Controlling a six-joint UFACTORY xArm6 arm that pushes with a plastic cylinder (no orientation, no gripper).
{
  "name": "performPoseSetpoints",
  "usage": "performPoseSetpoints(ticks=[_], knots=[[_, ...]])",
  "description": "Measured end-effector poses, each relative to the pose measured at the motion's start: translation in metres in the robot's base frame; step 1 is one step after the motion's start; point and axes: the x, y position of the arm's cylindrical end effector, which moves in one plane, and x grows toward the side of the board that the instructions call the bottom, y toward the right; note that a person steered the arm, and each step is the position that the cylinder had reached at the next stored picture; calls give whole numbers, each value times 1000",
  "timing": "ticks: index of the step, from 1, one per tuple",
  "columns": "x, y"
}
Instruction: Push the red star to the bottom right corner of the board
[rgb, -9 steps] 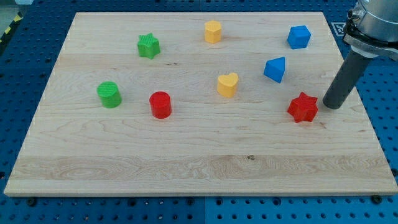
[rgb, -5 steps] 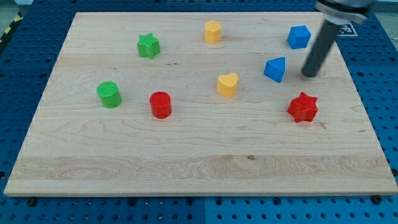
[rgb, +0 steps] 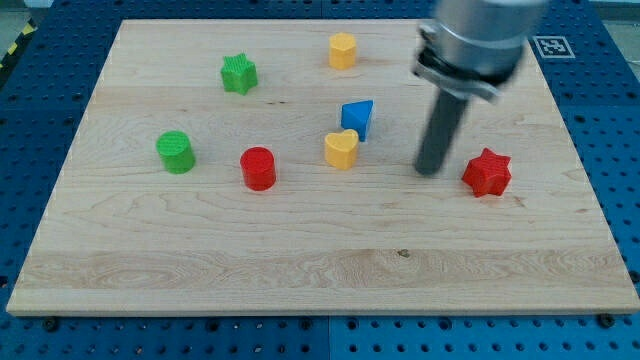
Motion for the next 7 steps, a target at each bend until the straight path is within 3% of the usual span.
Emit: performPoseSetpoints(ticks=[1,2,3,4,5,7], knots=[[1,45],[97,117],[145,155],[81,104],[28,15],[110,-149]])
